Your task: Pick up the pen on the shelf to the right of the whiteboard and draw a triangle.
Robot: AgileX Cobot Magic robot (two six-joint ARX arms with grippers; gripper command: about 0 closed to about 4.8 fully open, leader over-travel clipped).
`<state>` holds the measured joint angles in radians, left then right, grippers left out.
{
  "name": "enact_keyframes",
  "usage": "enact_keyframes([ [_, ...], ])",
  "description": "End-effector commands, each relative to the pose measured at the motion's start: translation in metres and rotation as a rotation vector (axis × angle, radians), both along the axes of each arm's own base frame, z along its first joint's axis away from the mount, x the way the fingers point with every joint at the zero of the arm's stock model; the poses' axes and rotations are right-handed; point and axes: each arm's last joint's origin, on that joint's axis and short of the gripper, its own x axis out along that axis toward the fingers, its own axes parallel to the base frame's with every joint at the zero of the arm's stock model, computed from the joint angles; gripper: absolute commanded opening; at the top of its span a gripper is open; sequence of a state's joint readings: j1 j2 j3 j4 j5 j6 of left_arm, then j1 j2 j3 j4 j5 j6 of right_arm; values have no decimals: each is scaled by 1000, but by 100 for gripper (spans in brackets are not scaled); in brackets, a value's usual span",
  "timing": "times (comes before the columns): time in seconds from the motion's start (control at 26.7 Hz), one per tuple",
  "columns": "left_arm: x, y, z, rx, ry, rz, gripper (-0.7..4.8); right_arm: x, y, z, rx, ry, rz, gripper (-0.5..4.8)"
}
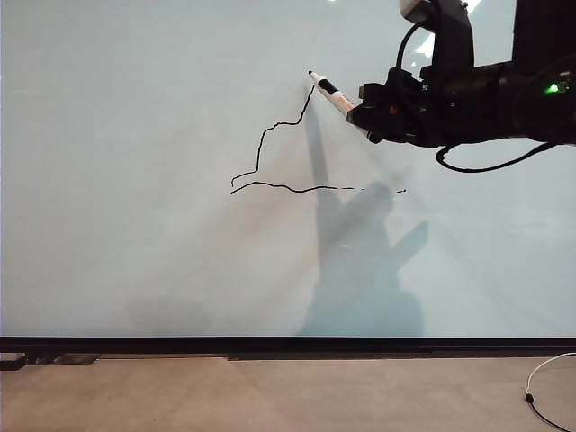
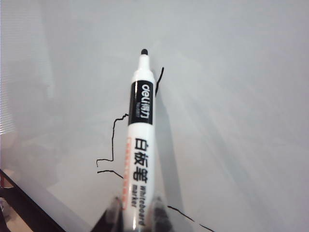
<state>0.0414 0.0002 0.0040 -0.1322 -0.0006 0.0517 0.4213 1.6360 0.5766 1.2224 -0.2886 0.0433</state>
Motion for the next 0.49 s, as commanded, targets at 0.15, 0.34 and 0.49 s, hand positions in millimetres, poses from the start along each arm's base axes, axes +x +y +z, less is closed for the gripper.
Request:
enact_keyframes([
  [0.15, 0, 0, 2, 0, -10, -5, -5, 3, 0, 1, -16, 4, -29, -4],
  [0.34, 0, 0, 2, 0, -10, -5, -5, 3, -1, 0, -15, 20, -73, -4],
  [0.49, 0, 0, 2, 0, -10, -5, -5, 4, -1, -1, -10, 28, -101, -4],
])
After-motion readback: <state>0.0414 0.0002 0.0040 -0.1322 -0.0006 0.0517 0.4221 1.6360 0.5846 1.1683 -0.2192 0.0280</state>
